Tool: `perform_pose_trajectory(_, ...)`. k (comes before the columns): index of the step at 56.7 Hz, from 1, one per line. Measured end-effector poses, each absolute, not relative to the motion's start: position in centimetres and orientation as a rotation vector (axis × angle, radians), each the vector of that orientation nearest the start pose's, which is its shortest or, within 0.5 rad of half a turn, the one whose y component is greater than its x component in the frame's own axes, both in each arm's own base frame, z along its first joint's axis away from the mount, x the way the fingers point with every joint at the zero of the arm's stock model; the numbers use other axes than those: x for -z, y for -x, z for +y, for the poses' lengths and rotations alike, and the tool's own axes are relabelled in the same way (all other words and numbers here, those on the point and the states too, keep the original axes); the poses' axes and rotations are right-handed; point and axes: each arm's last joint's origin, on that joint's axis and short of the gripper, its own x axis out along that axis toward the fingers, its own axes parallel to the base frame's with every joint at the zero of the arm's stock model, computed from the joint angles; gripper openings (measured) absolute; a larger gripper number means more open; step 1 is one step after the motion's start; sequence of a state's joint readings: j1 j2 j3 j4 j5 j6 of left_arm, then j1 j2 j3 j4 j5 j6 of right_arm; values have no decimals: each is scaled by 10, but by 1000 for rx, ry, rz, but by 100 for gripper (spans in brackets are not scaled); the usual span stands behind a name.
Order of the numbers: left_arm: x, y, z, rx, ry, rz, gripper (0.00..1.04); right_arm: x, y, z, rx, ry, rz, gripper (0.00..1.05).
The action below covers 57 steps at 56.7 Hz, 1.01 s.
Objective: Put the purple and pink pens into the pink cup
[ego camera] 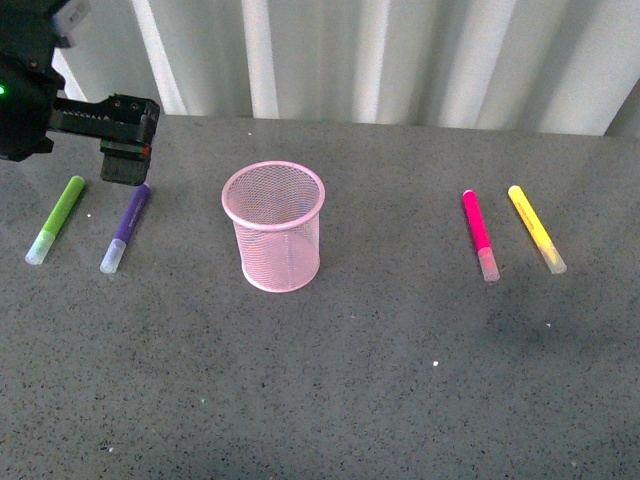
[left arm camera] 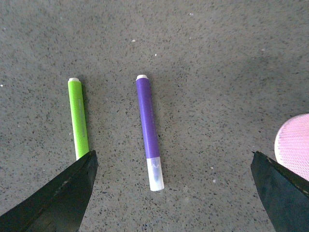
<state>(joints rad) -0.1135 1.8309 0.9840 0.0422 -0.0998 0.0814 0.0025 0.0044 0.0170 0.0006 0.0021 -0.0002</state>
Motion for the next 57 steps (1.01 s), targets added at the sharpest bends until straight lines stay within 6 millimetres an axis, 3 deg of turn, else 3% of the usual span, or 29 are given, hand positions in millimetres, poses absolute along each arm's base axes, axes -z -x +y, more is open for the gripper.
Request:
perform_pose_trajectory(32, -86, -444, -20, 40, -84, 942, 98, -169, -97, 0, 0, 0, -13, 98)
perform_pose_trajectory(46, -58, -462, -15, 31, -79, 997, 98, -169, -97, 0, 0, 0, -13, 98)
perform_pose_trajectory(57, -53, -467, -16, 29, -77, 1005, 98, -169, -97, 0, -1, 0, -13, 98)
